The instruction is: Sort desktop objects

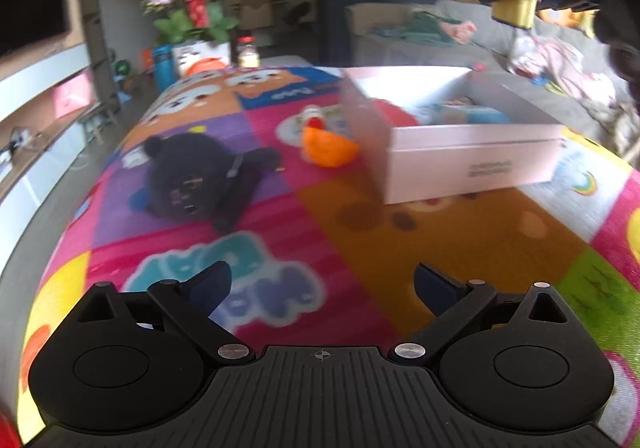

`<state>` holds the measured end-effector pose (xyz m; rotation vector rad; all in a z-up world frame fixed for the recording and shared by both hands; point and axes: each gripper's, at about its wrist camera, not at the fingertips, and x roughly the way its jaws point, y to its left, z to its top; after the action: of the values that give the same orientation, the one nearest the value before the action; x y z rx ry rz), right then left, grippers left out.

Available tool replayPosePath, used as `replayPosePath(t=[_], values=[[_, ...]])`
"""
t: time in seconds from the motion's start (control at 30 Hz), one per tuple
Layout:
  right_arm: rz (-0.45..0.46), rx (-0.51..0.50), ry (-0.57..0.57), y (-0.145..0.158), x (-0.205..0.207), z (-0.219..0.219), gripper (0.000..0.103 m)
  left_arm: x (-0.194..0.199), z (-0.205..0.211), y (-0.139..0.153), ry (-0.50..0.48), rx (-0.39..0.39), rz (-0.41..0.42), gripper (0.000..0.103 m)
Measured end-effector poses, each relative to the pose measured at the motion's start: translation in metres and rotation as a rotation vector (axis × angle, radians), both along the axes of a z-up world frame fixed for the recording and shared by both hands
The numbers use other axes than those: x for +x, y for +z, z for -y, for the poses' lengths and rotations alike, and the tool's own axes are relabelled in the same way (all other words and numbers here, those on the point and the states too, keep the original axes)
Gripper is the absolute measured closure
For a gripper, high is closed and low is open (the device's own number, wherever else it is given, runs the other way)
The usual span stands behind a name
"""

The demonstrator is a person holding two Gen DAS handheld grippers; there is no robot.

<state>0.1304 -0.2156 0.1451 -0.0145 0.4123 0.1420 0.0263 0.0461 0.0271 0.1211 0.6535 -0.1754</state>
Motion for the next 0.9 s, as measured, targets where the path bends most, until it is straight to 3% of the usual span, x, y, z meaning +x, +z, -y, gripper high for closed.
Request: replayPosePath(t=[0.17,0.3,0.43,0.57,0.73,0.9], values=[[-0.04,0.035,-0.003,0.005,0.02,-0.01,0.043,0.001,-0.018,-0.001,0.073,-0.01,0.013,0.001],[-0.108,0.005,0.05,0.007,0.036,-0.033,0.043,0.009,-0.025,-0.006,0.116,-0.043,0.016,0.001],[-0.272,-0.016,0.162,-0.003,0.074,-0.086,0.061,0.017,-0.028,-0.012,0.105,-0.088,-0.016,0.001],[-0.46,-0.058,0.184,-0.03,0.134,-0.145,0.074,0.018,-0.034,-0.015,0.118,-0.135,-0.03,0.001],[-0.532,-0.242,0.109,-0.074,0.182,-0.197,0.074,0.016,-0.039,-0.016,0.125,-0.174,-0.025,0.001],[-0.568,-0.445,0.081,-0.108,0.192,-0.219,0.074,0.017,-0.045,-0.016,0.131,-0.223,-0.029,0.0]])
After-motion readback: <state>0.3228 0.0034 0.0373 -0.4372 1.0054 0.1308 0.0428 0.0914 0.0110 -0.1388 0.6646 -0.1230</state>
